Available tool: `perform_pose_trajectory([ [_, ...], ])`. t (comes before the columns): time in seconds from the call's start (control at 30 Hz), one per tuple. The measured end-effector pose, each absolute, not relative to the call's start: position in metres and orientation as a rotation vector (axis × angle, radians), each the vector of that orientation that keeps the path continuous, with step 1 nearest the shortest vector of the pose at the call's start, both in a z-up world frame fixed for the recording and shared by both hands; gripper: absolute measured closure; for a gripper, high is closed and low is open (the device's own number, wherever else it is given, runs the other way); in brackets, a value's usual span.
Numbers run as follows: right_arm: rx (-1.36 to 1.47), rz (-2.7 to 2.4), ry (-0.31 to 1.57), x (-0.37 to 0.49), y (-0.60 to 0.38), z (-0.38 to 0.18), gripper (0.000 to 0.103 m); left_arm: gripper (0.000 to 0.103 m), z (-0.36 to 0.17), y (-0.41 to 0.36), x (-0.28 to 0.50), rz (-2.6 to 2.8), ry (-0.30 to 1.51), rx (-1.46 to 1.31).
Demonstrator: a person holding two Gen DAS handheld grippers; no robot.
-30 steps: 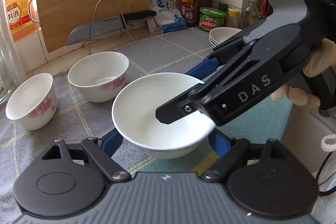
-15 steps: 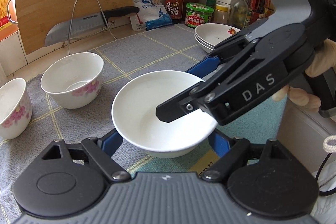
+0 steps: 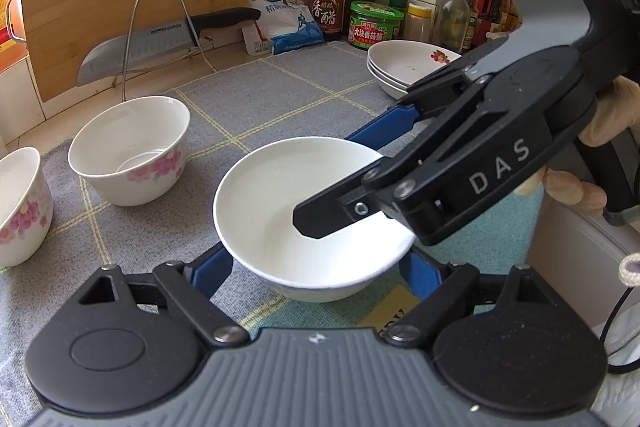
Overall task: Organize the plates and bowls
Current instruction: 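Carry the bowl toward the other bowls, set it down, open the right tool, then move the right tool to another white bowl and grasp its rim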
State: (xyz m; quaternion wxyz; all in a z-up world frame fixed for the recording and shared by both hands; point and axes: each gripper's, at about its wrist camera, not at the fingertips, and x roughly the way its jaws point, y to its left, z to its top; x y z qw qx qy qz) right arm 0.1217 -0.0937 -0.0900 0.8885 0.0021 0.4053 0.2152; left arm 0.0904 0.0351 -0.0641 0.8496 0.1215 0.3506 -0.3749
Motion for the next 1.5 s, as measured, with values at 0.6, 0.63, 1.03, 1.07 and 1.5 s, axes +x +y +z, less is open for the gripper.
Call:
perform_pose_trajectory([
  [0.6, -0.052, 0.473, 0.787, 0.121, -0.088, -0.070, 0.000, 0.006, -0.048, 0.089, 0.084, -0.690, 0.774, 0.250],
  [0.63, -0.057, 0.474, 0.784, 0.122, -0.087, -0.069, 0.000, 0.006, -0.048, 0.093, 0.086, -0.664, 0.771, 0.248],
  [1.03, -0.121, 0.485, 0.749, 0.143, -0.079, -0.053, 0.000, 0.006, -0.043, 0.109, 0.126, -0.474, 0.693, 0.213],
  [1.07, -0.126, 0.484, 0.748, 0.145, -0.079, -0.052, 0.000, 0.006, -0.043, 0.108, 0.130, -0.473, 0.690, 0.211],
  [1.5, -0.175, 0.495, 0.765, 0.186, -0.079, -0.047, 0.000, 0.006, -0.059, 0.083, 0.169, -0.445, 0.673, 0.203],
])
